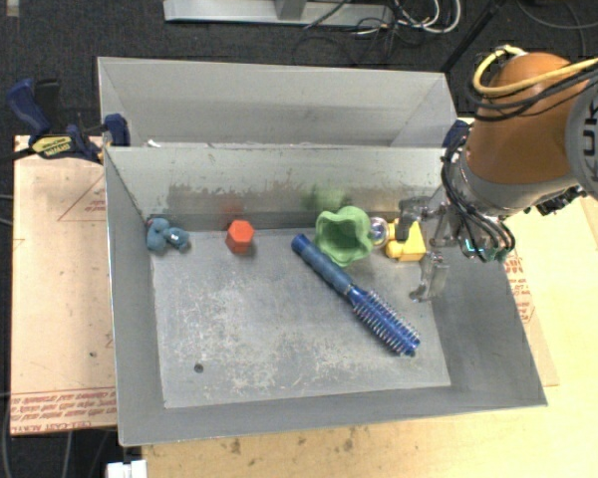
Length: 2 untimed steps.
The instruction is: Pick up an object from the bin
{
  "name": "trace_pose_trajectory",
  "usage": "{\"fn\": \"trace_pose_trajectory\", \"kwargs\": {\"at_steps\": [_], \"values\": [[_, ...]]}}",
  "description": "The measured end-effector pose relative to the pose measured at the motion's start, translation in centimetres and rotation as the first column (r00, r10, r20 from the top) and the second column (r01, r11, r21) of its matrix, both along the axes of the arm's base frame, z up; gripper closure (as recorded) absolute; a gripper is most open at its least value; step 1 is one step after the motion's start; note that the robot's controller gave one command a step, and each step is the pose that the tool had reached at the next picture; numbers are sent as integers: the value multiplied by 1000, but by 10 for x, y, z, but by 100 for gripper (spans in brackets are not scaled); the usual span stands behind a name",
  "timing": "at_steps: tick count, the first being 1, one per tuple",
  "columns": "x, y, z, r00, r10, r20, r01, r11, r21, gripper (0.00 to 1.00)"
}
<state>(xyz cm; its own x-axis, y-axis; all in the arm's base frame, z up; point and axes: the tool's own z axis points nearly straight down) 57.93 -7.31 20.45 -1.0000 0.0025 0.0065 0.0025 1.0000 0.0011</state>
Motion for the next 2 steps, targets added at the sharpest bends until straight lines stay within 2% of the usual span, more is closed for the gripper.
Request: {"fn": "trace_pose_trajectory", "kwargs": {"at_steps": [1,2], "values": [[-17,-22,-134,993,-117,4,117,993,1,0],[-20,32,-133,987,-158,6,158,987,3,0]]}}
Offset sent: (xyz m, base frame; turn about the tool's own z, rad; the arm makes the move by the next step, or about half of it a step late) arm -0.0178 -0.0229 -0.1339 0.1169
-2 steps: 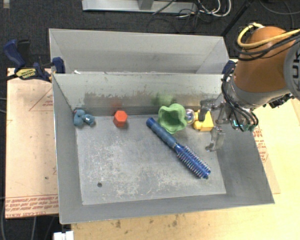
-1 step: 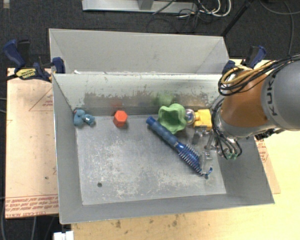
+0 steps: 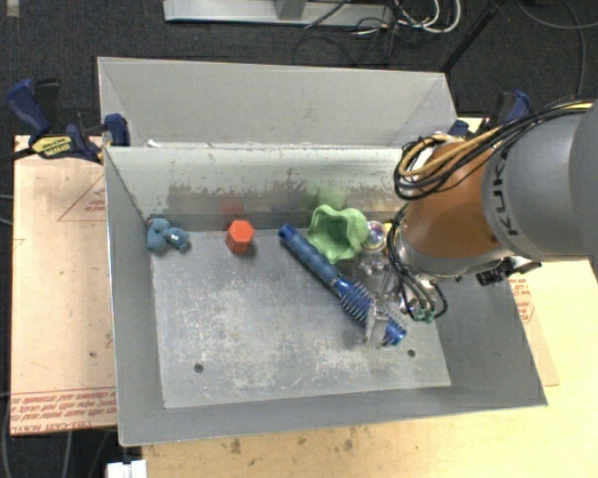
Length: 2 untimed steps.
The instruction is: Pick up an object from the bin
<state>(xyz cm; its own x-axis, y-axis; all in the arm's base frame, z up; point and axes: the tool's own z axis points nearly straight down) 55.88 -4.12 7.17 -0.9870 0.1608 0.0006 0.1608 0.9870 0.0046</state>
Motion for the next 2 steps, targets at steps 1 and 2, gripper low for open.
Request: {"fn": "trace_pose_trajectory", "kwargs": {"at_steps": [1,2], "values": [[-1,-4,-2,1000,-4,-1,4,1000,-4,100],[-9,-14,136,1000,-24,9,24,1000,-5,100]]}}
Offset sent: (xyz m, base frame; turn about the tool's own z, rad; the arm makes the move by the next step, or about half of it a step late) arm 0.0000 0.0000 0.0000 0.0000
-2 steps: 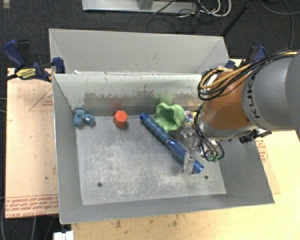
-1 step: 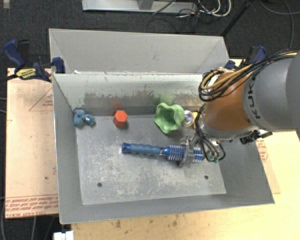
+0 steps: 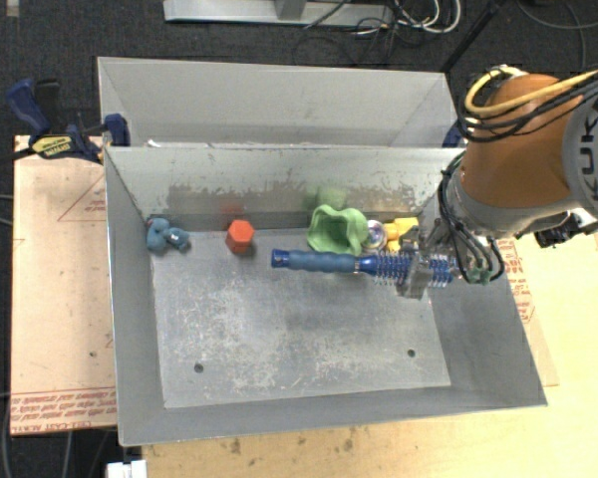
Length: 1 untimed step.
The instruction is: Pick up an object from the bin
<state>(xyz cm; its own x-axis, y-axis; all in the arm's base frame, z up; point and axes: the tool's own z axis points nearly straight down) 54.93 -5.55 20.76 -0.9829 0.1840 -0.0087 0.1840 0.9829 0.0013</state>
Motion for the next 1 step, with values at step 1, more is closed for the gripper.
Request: {"fn": "trace_pose_trajectory", "kwargs": {"at_steps": [1], "values": [[47,29,58,1000,17,3,-17,1000,1,100]]}}
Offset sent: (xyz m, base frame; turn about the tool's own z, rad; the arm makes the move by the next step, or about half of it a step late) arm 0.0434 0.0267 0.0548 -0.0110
